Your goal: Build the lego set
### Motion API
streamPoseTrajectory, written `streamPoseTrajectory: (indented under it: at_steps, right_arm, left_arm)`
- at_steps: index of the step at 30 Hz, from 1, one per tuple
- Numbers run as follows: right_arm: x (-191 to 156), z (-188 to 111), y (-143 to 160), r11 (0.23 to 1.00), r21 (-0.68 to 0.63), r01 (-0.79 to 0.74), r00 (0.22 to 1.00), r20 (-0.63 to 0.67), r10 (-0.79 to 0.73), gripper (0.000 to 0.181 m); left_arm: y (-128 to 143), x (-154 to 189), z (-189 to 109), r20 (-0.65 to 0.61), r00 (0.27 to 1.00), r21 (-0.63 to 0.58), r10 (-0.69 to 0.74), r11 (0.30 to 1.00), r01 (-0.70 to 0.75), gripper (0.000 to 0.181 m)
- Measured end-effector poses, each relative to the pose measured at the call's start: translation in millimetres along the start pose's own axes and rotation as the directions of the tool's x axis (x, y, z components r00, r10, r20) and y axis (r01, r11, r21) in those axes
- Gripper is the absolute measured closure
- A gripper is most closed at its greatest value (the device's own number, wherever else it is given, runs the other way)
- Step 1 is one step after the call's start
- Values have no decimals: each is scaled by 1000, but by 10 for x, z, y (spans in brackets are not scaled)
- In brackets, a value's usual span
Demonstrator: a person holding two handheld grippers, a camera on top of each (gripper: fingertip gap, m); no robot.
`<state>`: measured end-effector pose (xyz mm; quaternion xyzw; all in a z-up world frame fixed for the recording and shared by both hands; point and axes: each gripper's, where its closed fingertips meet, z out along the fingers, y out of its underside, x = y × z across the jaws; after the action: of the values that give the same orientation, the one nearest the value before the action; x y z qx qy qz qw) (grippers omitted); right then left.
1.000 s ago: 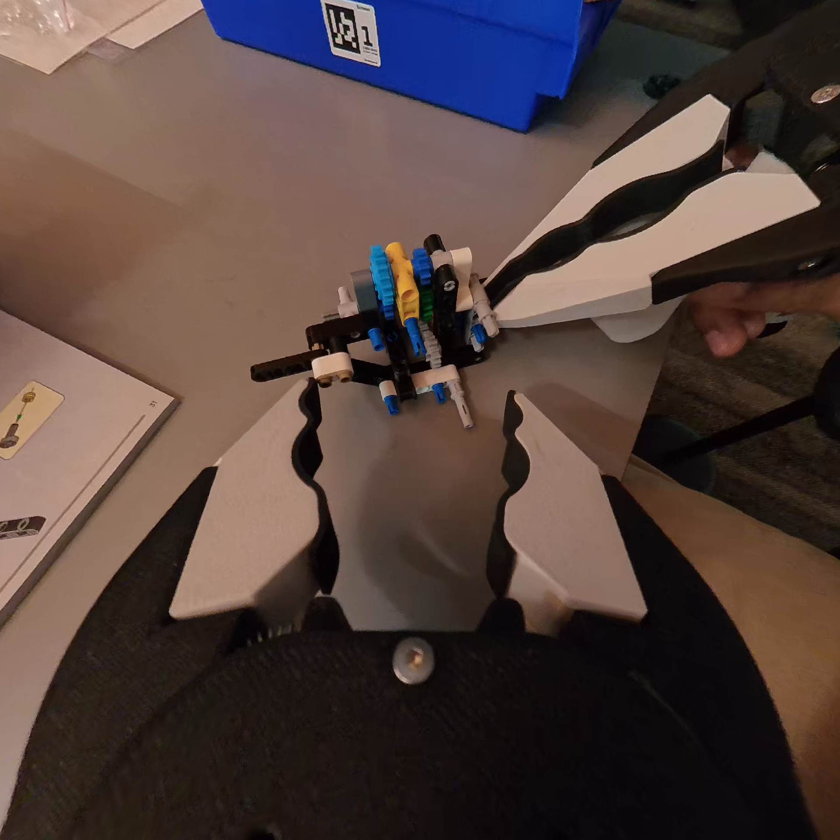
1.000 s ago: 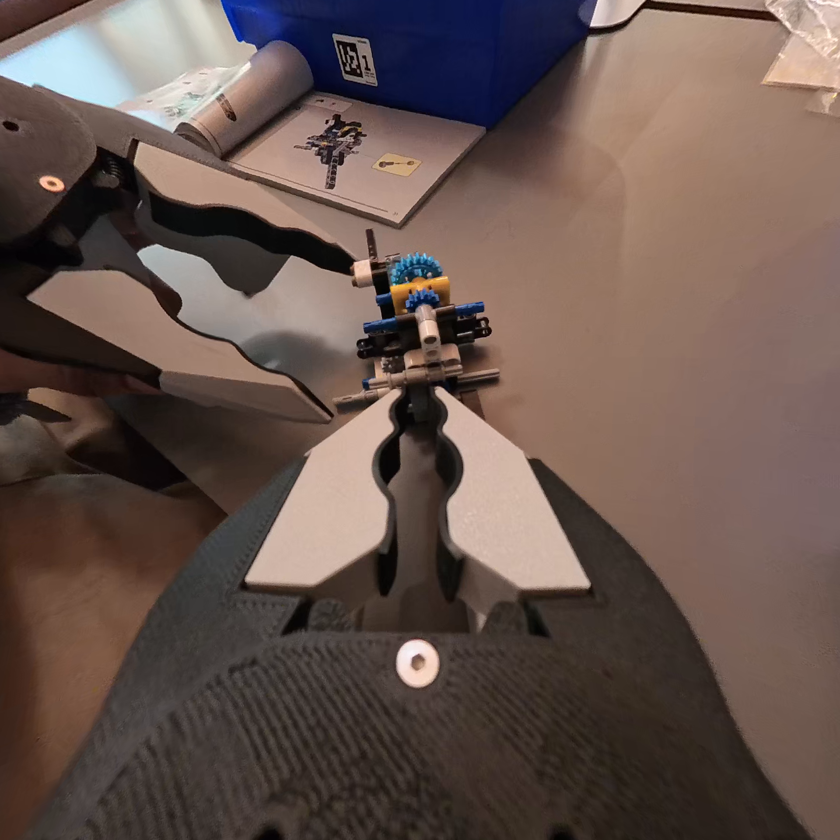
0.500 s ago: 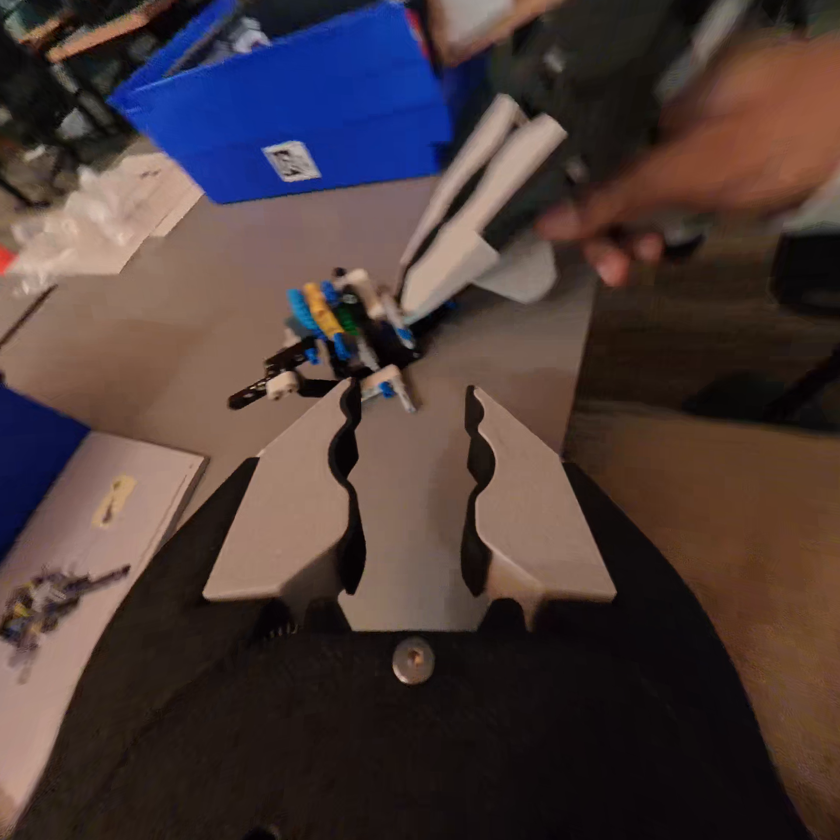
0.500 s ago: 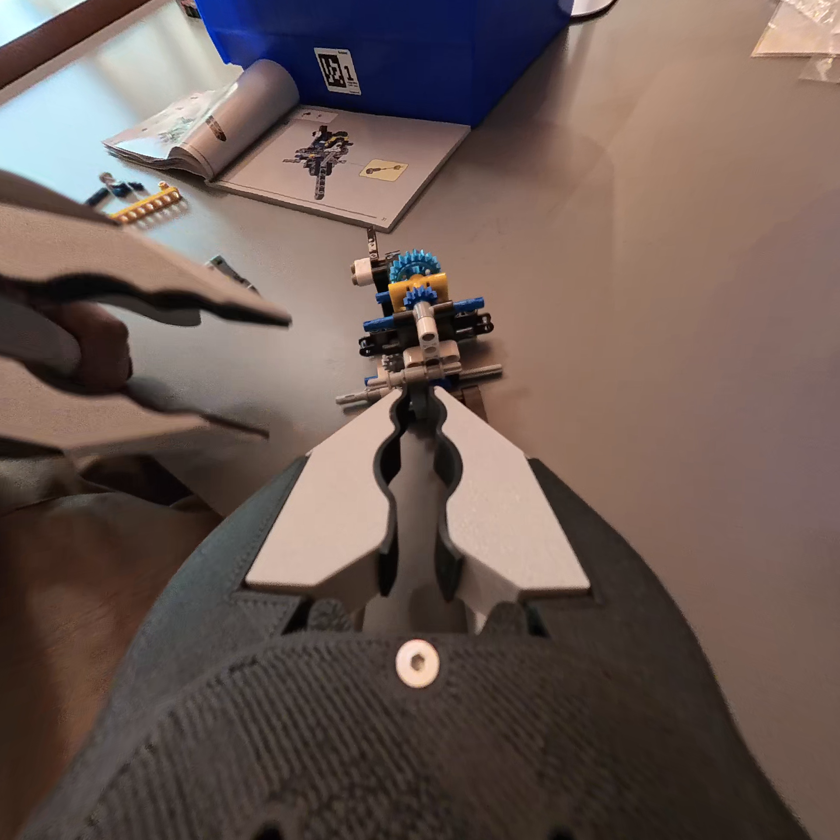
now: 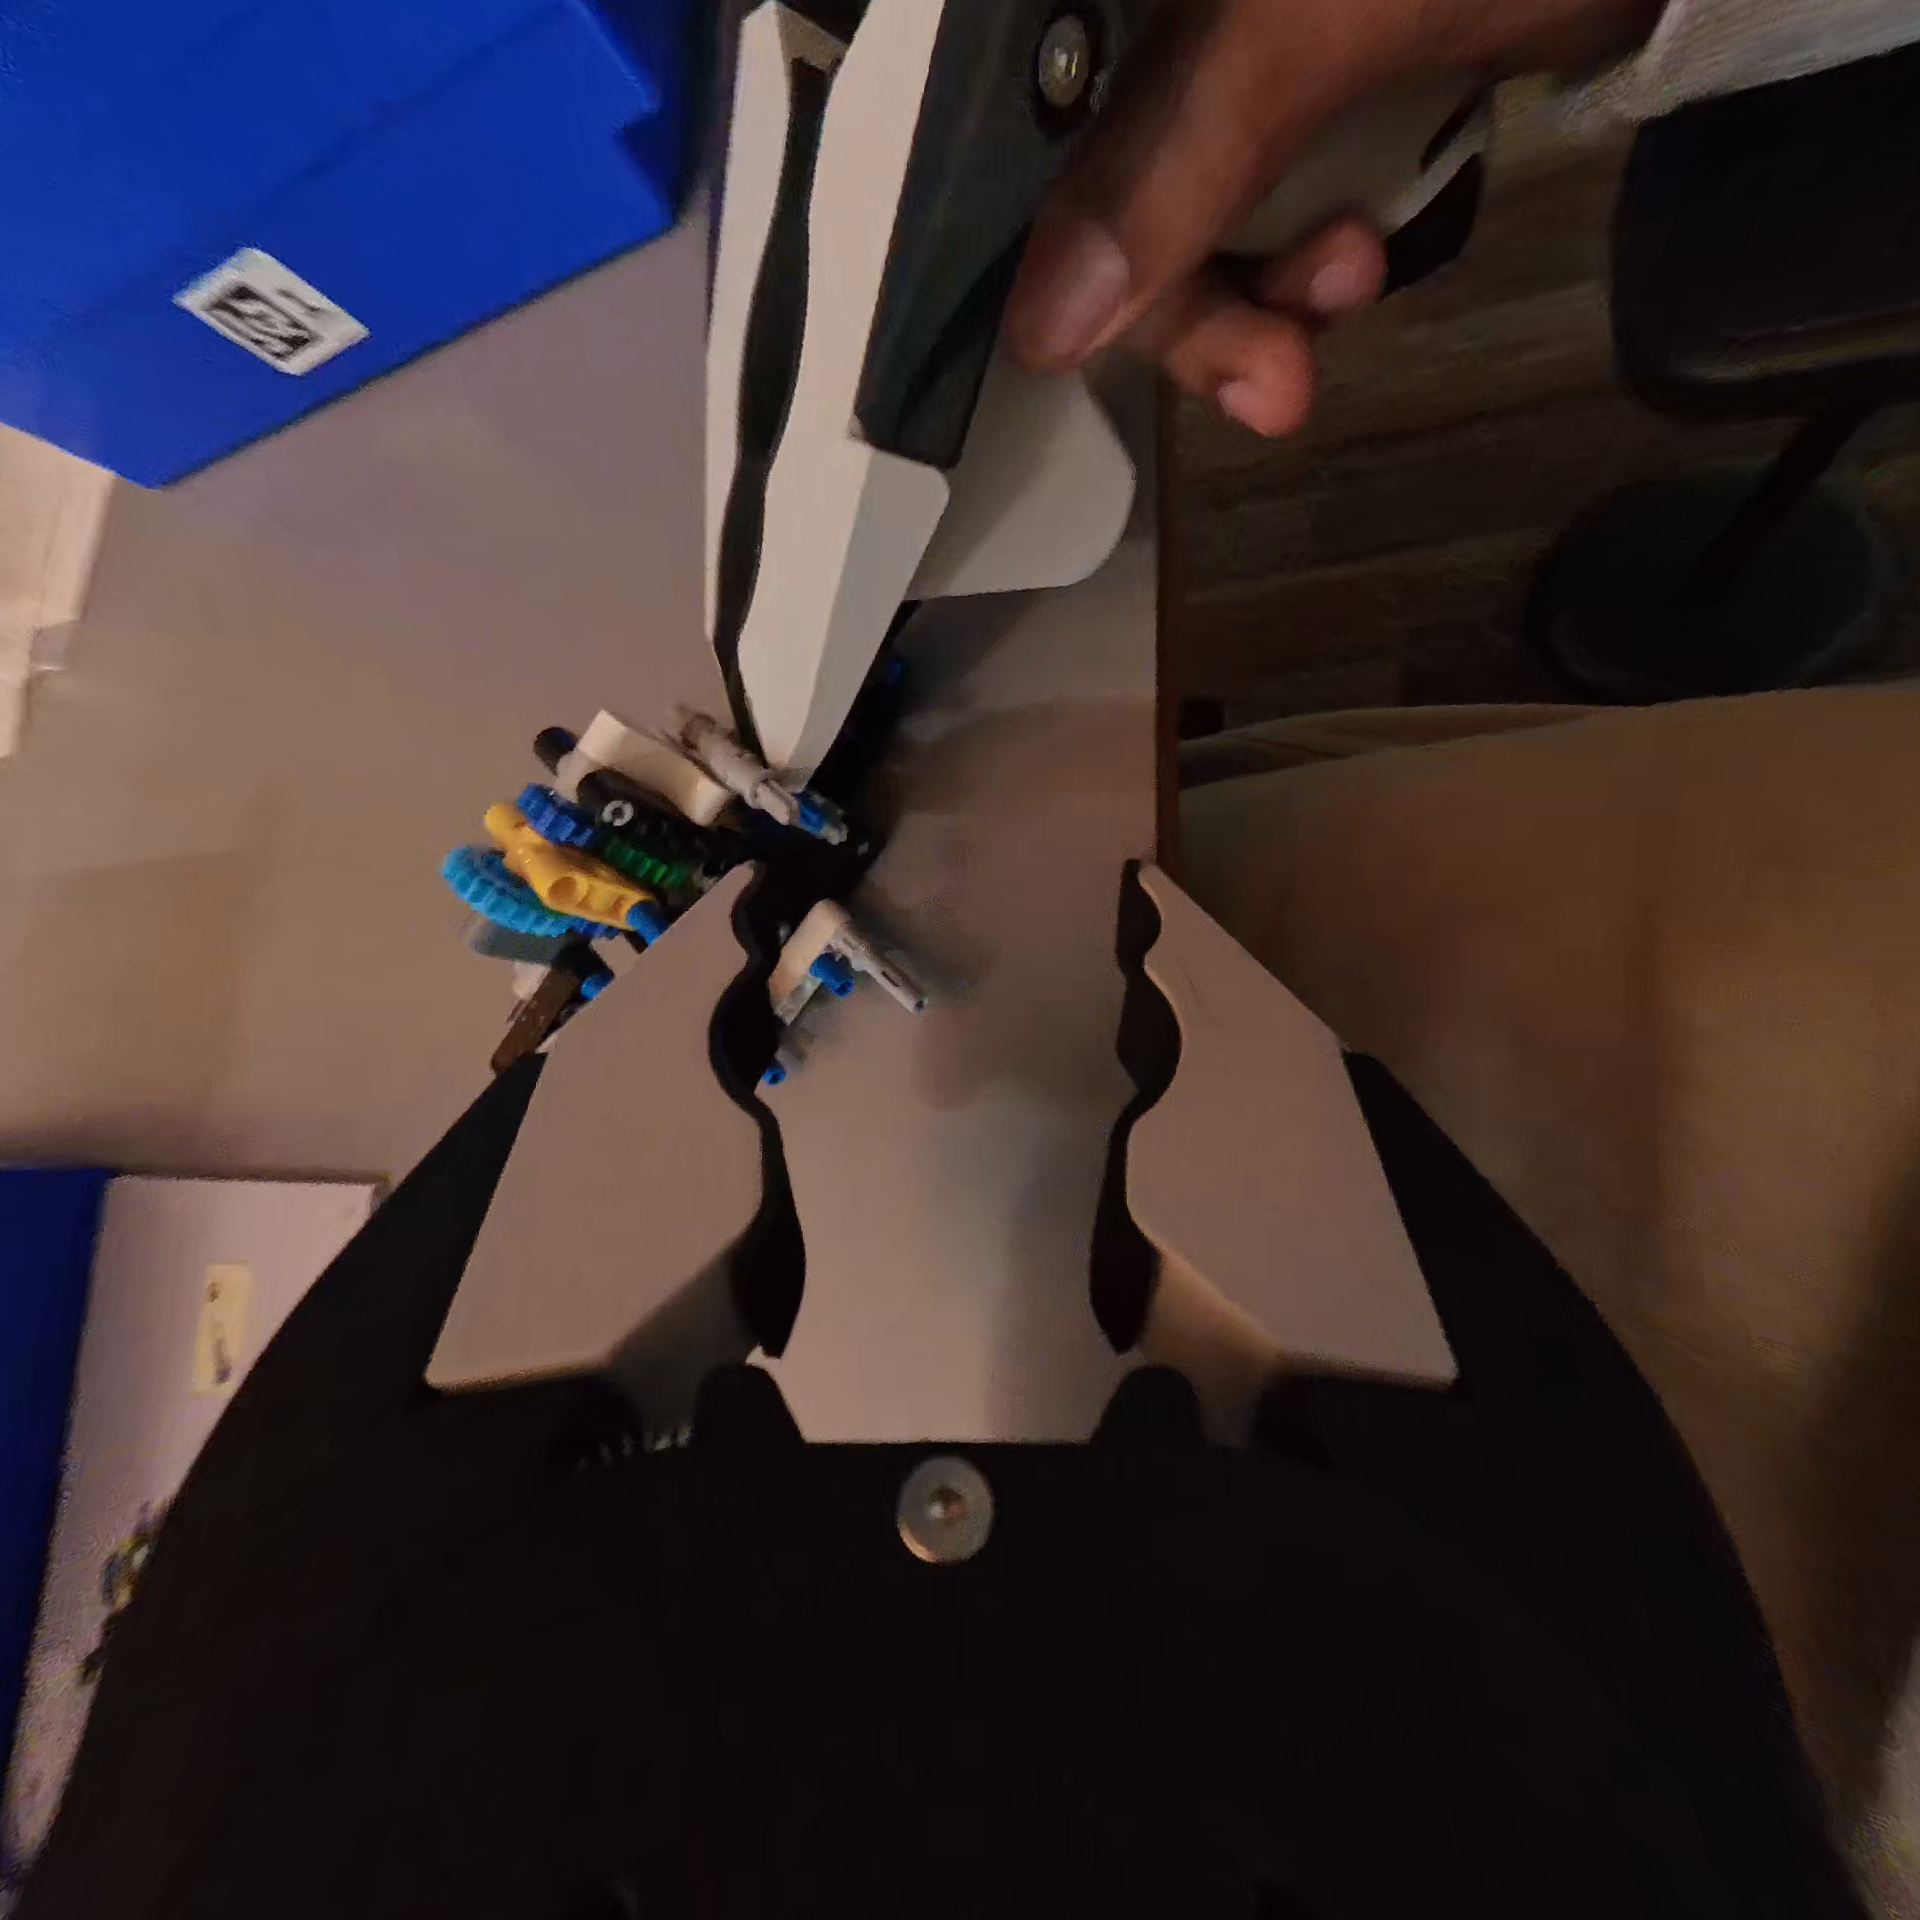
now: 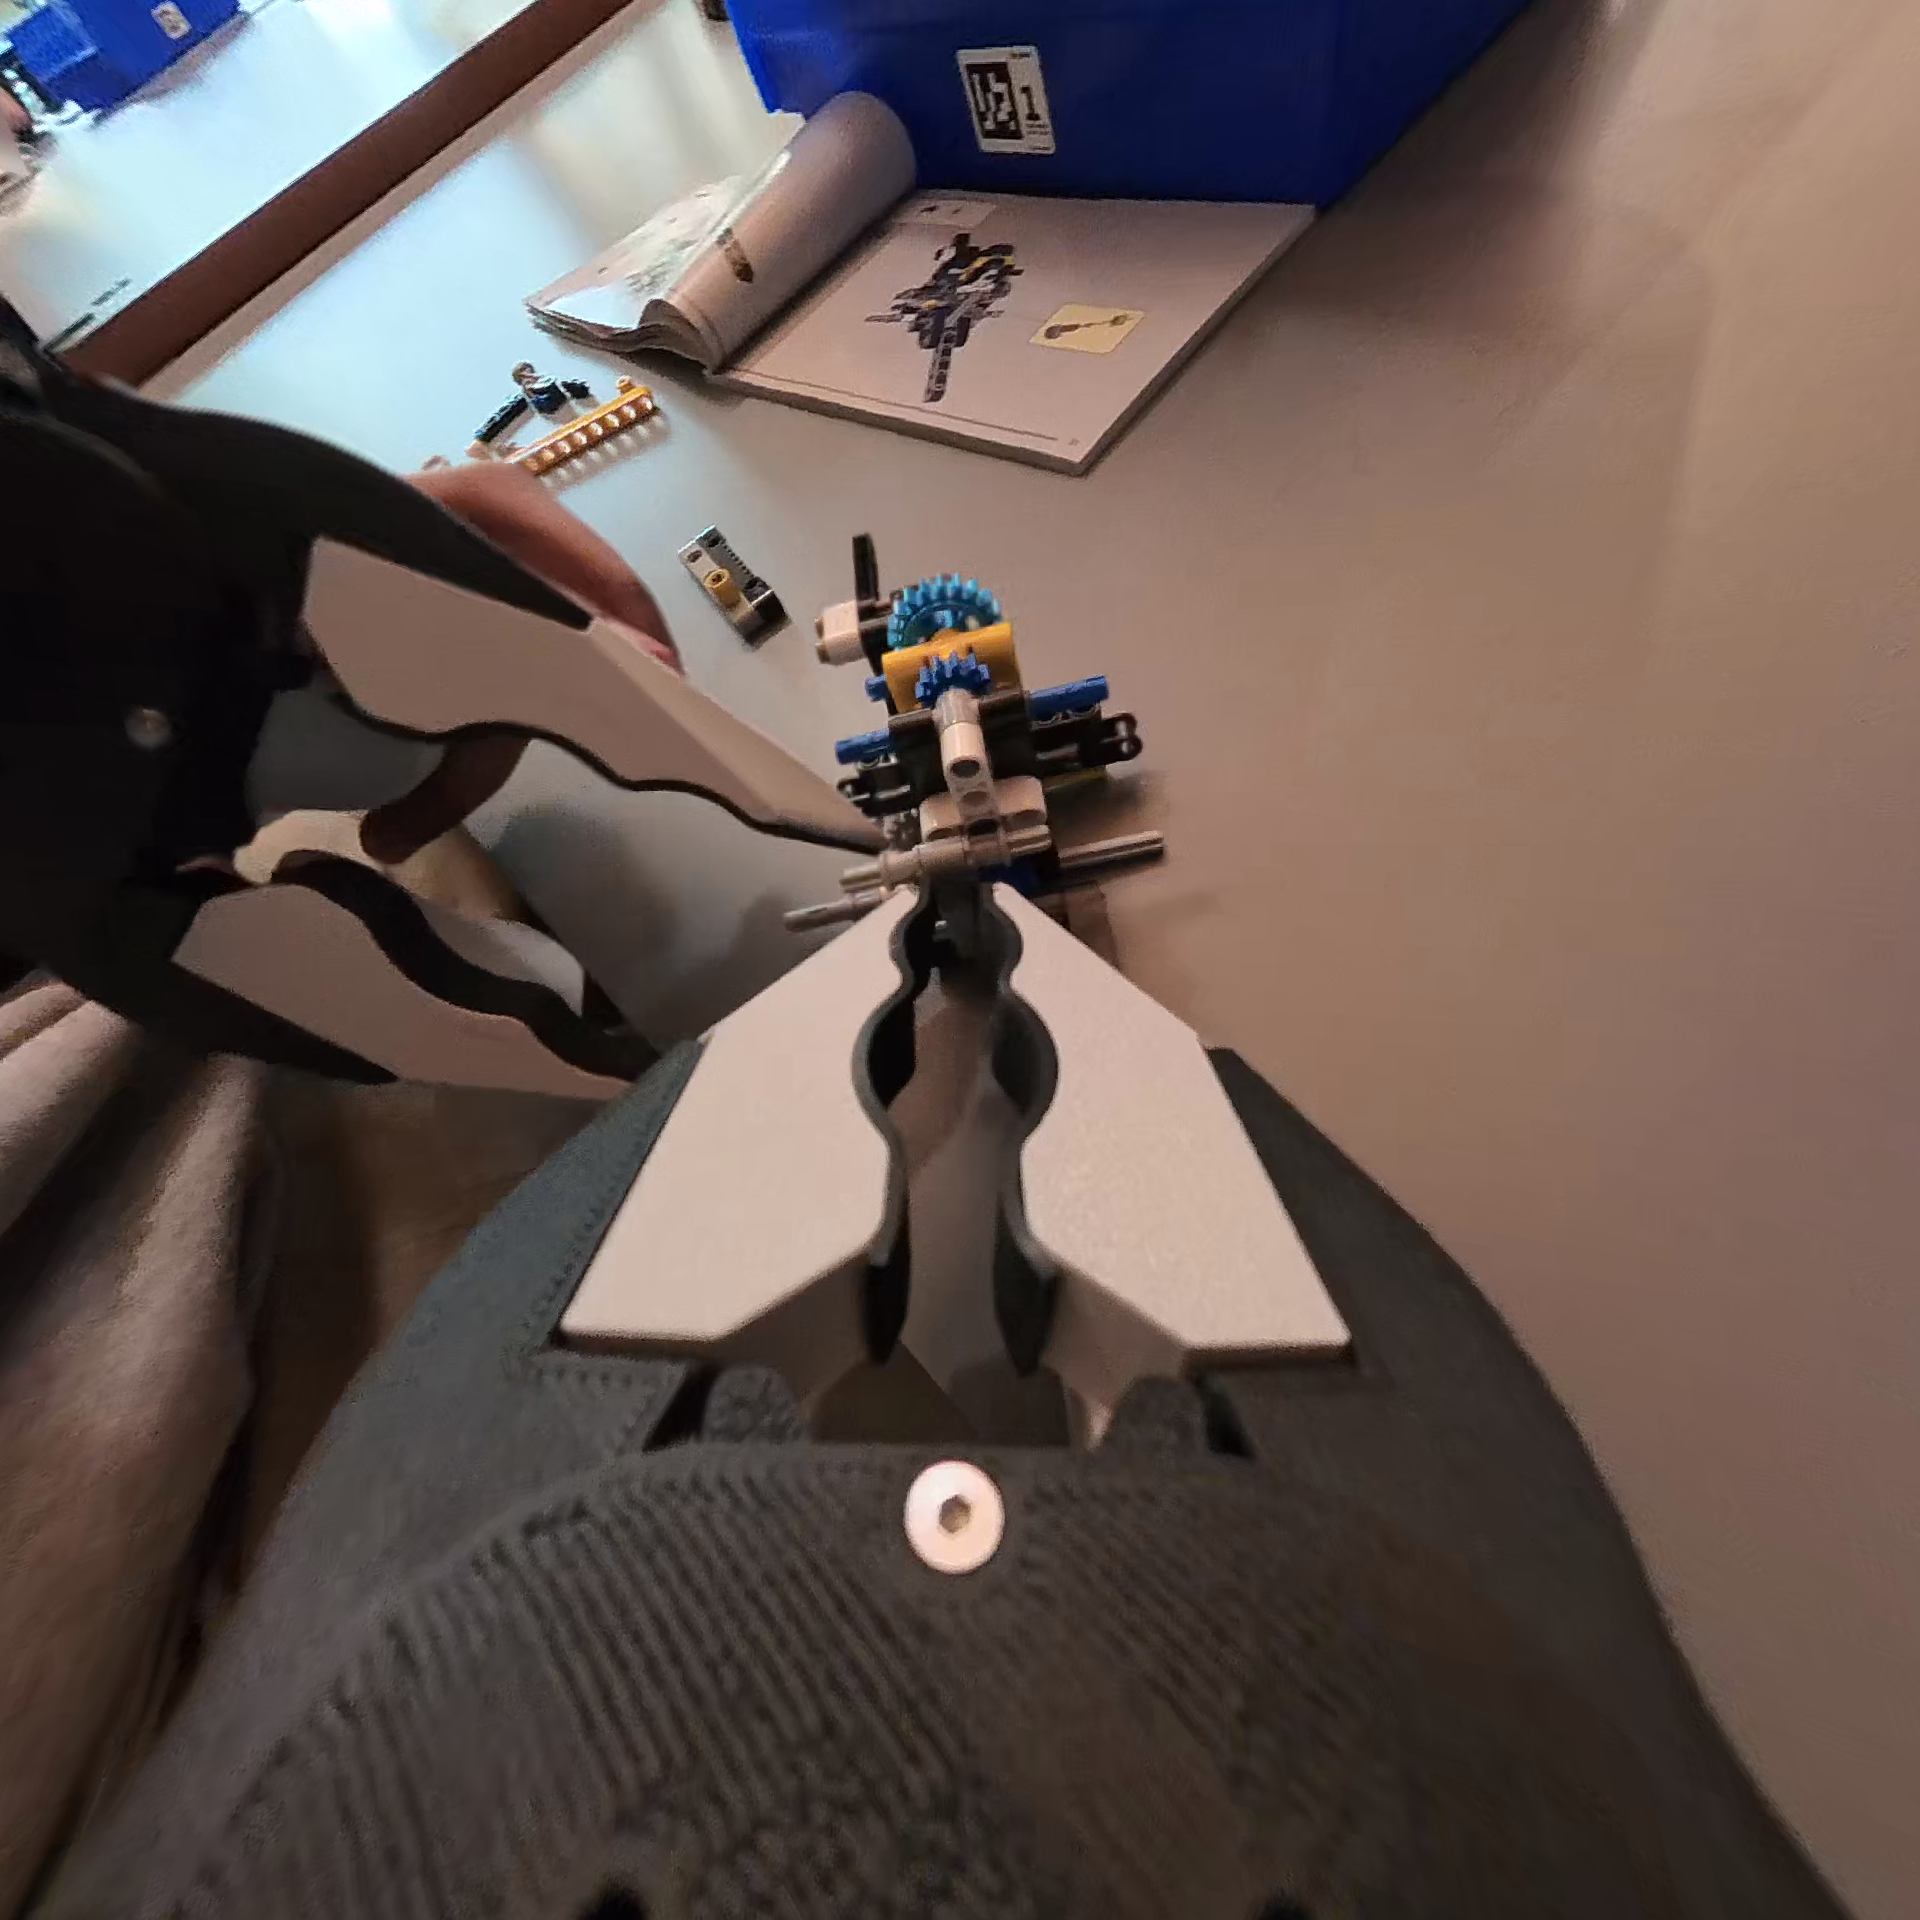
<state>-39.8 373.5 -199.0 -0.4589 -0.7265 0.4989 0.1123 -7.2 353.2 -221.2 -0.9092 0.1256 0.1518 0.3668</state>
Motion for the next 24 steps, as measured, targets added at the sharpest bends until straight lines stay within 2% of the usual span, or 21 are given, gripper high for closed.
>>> streamPoseTrajectory:
  at_steps: [1,4,8,12,17,18,24]
  right_arm:
    - [-11,1,2,1000,0,-2,1000,10,2,175]
    - [-24,7,-3,1000,1,-10,1000,26,10,175]
    - [-44,27,13,1000,-9,-14,999,40,14,174]
    - [-34,26,16,1000,-11,-21,999,44,22,174]
    - [-30,25,14,999,-11,-36,997,62,37,174]
    - [-28,26,14,1000,-11,-29,998,57,29,174]
    - [-22,31,14,995,-19,96,995,-28,-96,175]
  left_arm:
    - [7,37,0,-52,999,-9,-8,1000,8,112]
    - [98,154,33,-183,982,-67,-37,997,26,95]
    - [114,136,110,-163,986,-40,-42,999,35,90]
    - [131,135,146,-123,992,-40,-6,999,1,90]
    - [146,123,133,-157,988,-42,11,999,-18,94]
    - [152,96,137,-146,989,-42,14,999,-20,99]
    - [172,100,122,-177,984,-70,31,997,-44,98]
